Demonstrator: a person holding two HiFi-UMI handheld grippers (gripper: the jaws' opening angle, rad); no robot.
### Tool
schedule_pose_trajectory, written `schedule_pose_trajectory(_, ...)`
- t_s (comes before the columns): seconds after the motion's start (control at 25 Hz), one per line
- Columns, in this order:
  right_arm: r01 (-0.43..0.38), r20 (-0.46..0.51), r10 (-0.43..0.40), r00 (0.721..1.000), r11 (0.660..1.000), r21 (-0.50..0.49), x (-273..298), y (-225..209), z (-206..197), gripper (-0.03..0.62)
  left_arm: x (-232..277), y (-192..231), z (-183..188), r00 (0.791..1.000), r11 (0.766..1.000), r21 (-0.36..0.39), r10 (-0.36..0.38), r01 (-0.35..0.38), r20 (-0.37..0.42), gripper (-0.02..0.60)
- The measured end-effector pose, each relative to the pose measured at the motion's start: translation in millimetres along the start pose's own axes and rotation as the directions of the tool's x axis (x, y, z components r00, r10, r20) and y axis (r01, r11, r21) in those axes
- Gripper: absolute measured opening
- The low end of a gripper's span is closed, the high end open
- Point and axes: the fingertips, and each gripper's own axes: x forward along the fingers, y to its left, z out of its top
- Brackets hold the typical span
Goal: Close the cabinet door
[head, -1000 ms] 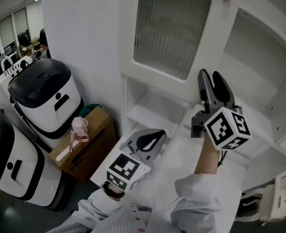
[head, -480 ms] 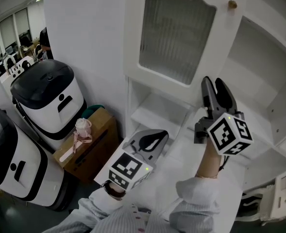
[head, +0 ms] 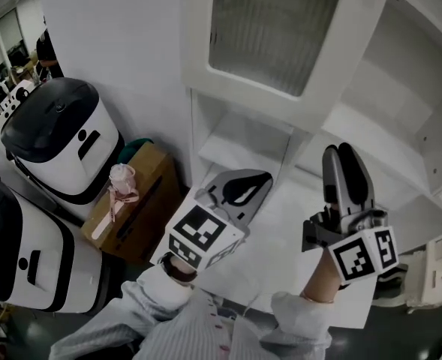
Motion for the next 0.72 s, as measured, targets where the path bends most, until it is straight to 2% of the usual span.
schedule_pose_trajectory(0.12, 0.058, -0.034, -0.058, 0.998, 0.998, -0.012, -26, 6, -15, 0.112, 2, -14, -9, 0.997, 0.997, -0.023, -0.071, 0.071, -0.017, 0.011)
schedule_pose_trajectory(0.24, 0.095, -0.075, -0.100, 0.992, 0.993, -0.072, -38, 13, -33, 0.098, 5, -21, -18, 0.993, 0.993, -0.035, -0.115, 0.115, -0.017, 0.011)
schedule_pose_trajectory(0.44, 0.169, -0.189, -0.197, 0.962, 0.973, -0.155, -68, 21, -81, 0.095, 1, -35, -35, 0.983, 0.982, -0.045, -0.183, 0.181, -0.032, 0.011)
schedule_pose_trajectory(0.72, 0.229, -0.275, -0.257, 0.926, 0.965, -0.131, -94, 36, -137, 0.064, -11, -44, -66, 0.972, 0.972, -0.085, -0.227, 0.221, -0.067, 0.011)
